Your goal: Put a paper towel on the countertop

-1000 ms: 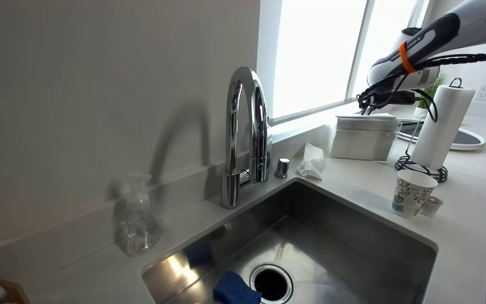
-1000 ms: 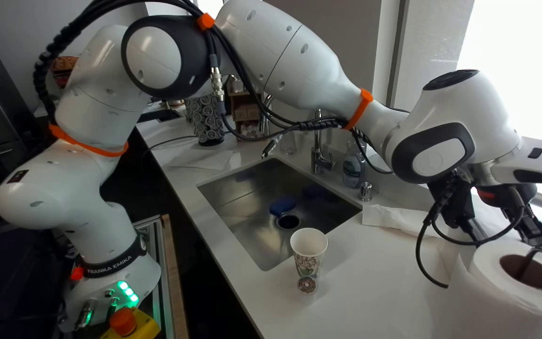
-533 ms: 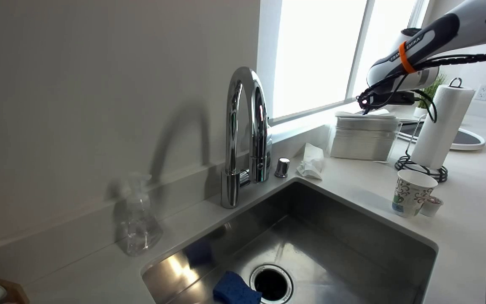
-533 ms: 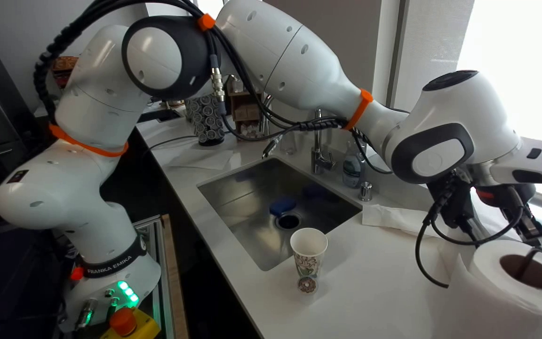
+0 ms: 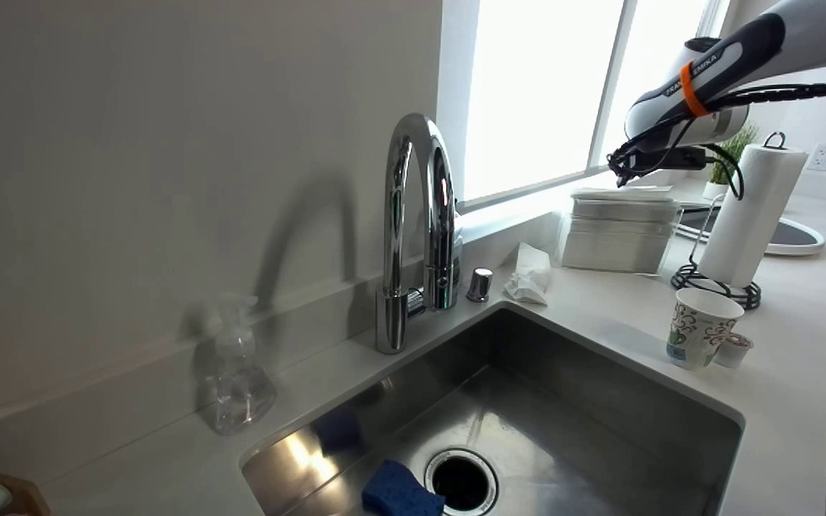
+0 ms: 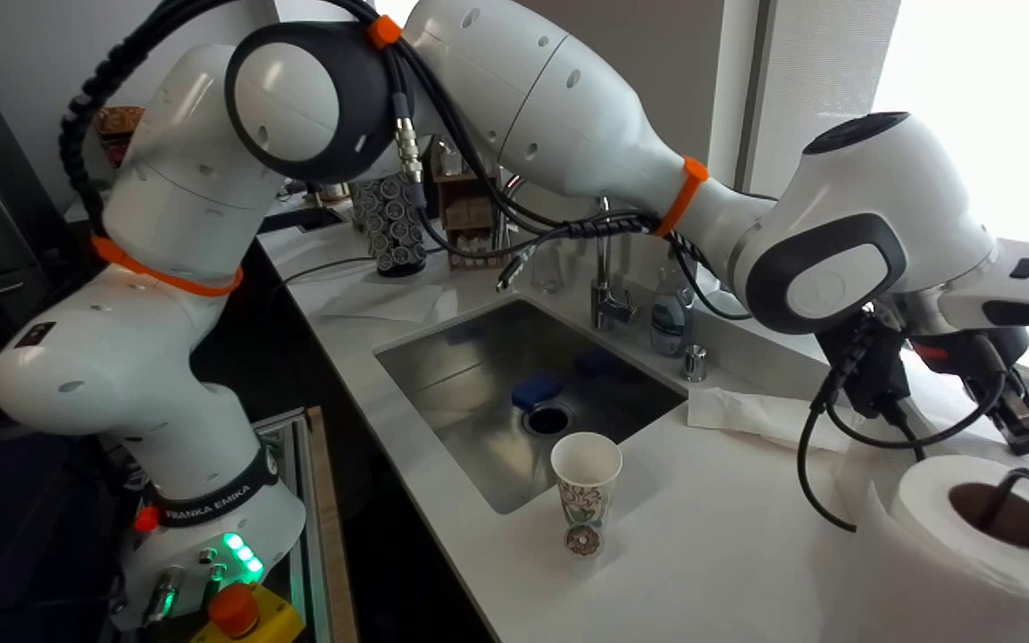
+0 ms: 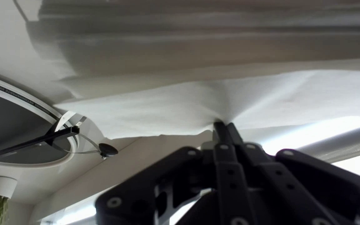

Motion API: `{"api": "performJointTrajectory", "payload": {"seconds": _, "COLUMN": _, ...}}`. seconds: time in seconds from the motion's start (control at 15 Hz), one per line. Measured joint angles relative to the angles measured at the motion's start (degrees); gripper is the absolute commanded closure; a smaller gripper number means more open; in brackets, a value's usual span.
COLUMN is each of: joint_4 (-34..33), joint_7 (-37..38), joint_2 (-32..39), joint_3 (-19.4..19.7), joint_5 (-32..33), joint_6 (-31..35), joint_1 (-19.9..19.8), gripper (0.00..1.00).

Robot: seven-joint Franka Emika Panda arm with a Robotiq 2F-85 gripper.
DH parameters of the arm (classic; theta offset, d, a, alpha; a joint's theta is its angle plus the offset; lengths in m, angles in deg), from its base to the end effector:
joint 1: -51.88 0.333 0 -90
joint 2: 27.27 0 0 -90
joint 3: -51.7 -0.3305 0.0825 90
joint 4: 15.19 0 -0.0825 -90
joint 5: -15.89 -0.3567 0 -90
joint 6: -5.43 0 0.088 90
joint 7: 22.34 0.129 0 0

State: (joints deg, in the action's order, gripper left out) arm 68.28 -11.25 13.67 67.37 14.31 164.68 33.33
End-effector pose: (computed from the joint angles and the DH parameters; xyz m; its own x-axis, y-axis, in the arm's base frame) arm 0.6608 -0.3863 0.3536 0.6246 -0.4994 0.6004 -0.6469 -0.7616 0.0395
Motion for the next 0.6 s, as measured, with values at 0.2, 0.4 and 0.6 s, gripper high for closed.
{"api": "performJointTrajectory", "payload": {"seconds": 0.2, "joint_4": 0.0, "joint_7": 0.0, "joint_2": -1.5, "joint_3": 0.4, "joint_5": 0.1, "joint_6": 0.0, "joint_1": 0.5, "gripper": 1.0}}
{"api": "performJointTrajectory", "payload": {"seconds": 0.4, "joint_4": 0.4, "joint_7": 0.0, "joint_2": -3.0, "joint_3": 0.7, "joint_5": 0.2, "joint_6": 0.0, "joint_1": 1.1, "gripper": 1.0}}
{"api": "performJointTrajectory", "payload": {"seconds": 0.6, "joint_4": 0.9, "joint_7": 0.0, "joint_2": -4.0, "joint_3": 0.8, "joint_5": 0.2, "joint_6": 0.0, "joint_1": 1.6, "gripper": 1.0}}
